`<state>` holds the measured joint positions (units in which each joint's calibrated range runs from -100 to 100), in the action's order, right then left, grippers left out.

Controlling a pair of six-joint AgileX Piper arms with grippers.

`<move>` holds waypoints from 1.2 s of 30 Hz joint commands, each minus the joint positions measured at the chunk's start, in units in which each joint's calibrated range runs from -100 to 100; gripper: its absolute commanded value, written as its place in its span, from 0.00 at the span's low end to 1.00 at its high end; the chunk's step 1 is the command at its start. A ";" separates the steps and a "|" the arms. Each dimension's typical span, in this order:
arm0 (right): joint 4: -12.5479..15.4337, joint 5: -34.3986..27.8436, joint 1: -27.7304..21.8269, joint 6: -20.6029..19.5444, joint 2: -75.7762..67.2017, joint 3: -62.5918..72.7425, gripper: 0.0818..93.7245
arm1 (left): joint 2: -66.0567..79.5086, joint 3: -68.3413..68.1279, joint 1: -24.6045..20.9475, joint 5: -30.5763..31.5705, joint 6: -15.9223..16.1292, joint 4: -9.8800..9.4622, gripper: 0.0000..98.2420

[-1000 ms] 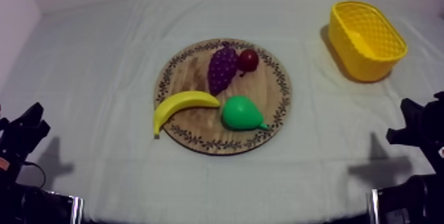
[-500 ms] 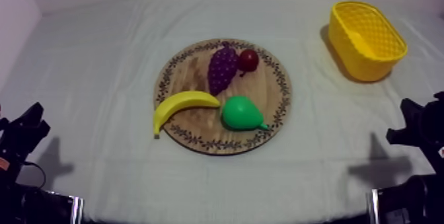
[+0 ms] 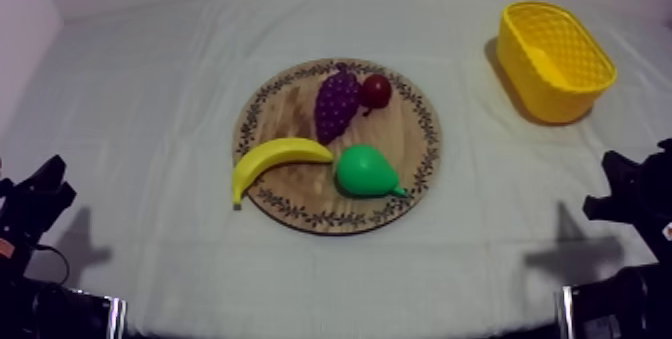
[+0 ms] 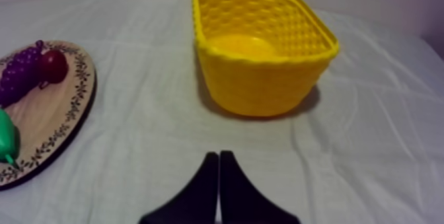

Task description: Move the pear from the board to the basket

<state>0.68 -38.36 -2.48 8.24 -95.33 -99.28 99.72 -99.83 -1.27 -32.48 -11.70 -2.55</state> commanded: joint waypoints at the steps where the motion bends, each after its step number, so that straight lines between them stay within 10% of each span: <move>1: -1.07 -0.59 1.43 -2.14 1.71 2.36 0.01 | 0.02 0.05 0.00 -0.01 0.00 -0.01 0.00; 16: 5.92 -19.01 9.20 -4.18 30.84 47.13 0.01 | 0.02 0.05 0.00 -0.01 0.00 -0.01 0.00; 36: 9.41 -35.52 19.10 7.45 63.67 74.94 0.00 | 0.02 0.05 0.00 -0.01 0.00 -0.01 0.00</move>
<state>10.18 -73.32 16.23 13.95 -34.29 -24.73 99.72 -99.83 -1.27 -32.48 -11.70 -2.55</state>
